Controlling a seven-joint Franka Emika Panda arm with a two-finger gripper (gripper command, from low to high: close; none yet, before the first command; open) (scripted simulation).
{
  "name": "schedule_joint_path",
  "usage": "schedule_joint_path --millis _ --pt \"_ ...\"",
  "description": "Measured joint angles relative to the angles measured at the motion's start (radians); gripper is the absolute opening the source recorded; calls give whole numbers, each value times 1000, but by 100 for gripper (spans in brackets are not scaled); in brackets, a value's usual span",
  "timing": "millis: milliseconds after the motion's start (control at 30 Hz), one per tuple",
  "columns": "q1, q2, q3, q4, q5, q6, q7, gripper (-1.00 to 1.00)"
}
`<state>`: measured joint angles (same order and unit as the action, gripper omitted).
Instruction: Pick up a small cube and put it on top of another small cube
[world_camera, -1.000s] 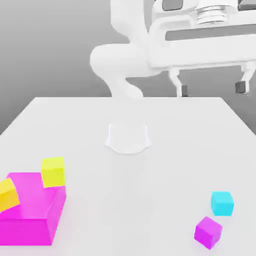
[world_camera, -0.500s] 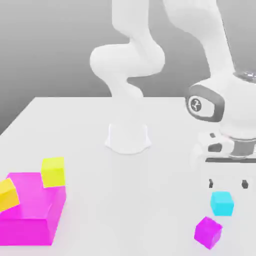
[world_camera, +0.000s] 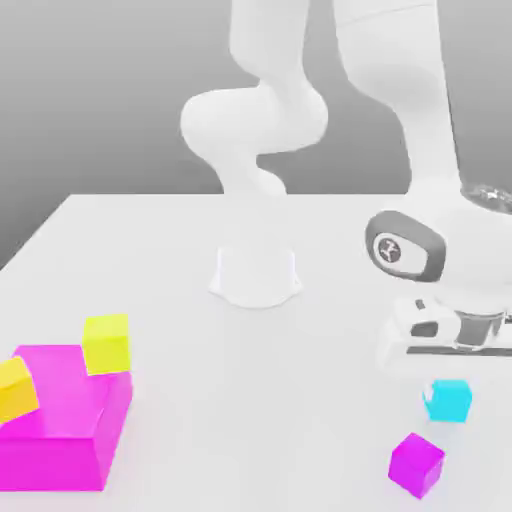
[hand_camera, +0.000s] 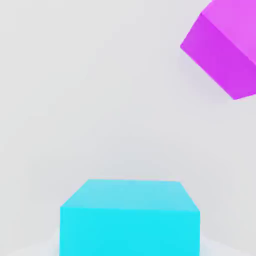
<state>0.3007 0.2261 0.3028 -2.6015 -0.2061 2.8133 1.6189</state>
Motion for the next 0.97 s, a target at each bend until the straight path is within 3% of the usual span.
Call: schedule_joint_path --millis 333,600,733,767,967 --pt "-325 -126 -207 107 129 -221 -373 -100" --pt "-745 -201 -392 234 198 -419 -704 -100" --pt "-812 -111 -402 248 230 -345 -803 -100" --pt "-812 -94 -402 244 232 -325 -807 100" --pt "-812 -86 -402 242 232 -314 -808 100"
